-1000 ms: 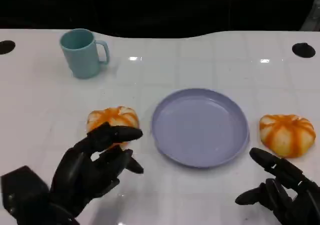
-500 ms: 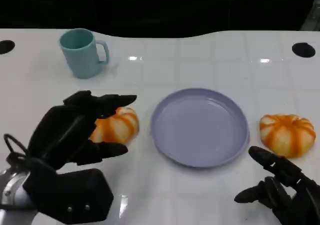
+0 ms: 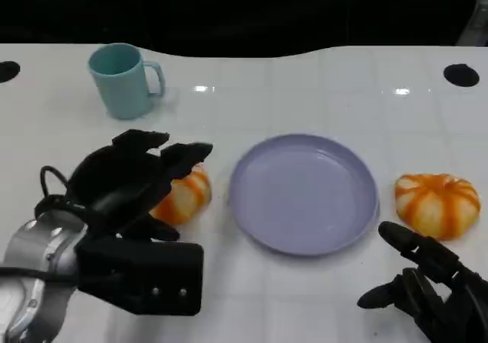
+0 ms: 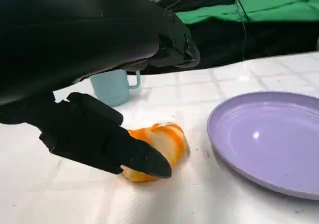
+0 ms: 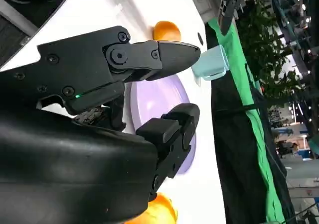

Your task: Grasp the bread from the table and place it into the plate.

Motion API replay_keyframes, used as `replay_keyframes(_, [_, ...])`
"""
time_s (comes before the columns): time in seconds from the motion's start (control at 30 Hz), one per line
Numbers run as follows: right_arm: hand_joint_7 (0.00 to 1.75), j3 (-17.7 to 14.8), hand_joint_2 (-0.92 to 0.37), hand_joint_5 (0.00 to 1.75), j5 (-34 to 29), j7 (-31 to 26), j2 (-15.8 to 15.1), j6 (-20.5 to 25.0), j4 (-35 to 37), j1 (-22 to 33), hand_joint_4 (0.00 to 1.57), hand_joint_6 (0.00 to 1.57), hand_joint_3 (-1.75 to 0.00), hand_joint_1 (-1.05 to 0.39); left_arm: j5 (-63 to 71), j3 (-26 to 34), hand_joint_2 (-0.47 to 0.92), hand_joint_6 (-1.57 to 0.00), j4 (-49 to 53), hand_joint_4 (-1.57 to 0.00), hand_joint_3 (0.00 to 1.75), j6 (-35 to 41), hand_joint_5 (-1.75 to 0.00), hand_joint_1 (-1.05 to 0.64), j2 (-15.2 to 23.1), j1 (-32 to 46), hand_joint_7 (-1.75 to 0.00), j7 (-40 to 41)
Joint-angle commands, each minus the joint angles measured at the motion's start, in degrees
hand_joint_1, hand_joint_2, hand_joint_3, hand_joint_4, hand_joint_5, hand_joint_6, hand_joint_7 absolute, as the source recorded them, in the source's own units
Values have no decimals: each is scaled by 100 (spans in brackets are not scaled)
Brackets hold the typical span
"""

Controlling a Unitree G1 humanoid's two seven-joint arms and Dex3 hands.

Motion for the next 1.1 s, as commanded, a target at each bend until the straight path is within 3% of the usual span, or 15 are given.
replay_keyframes(0.03, [22, -23, -92, 111, -8, -6, -80, -97, -24, 47, 73, 103, -34, -75, 389, -437, 76, -16, 711, 0, 1, 539, -16, -31, -82, -572, 0, -215])
replay_keyframes(0.2, [22, -10, -92, 113, -7, 19, -91, -134, -29, 62, 72, 102, -35, -75, 519, -793, 75, -16, 1508, -1, 0, 936, -15, -29, -285, -1088, 0, -163])
replay_keyframes(0.33, [23, -2, -92, 114, -36, -8, -109, -128, -47, 68, 71, 101, -36, -75, 408, -986, 76, -15, 2417, -2, 0, 1054, -13, -42, -535, -1558, -1, 28])
replay_keyframes(0.6, [24, 2, -92, 115, -40, -41, -105, -104, -60, 66, 70, 101, -35, -75, 33, -1203, 73, -22, 4898, -9, 0, 709, -13, -44, -1061, -2443, -2, 1097])
replay_keyframes(0.77, [24, 11, -92, 115, -17, -54, -102, -52, -112, 87, 70, 101, -34, -75, -177, -1352, 75, -24, 6080, -12, 0, 570, -12, -39, -1282, -2915, -2, 1329])
replay_keyframes(1.1, [25, 34, -92, 116, 18, -65, -123, 15, -219, 152, 68, 100, -35, -75, -476, -1514, 77, -30, 6887, -21, 0, 387, -9, -33, -1442, -3197, -1, 1521])
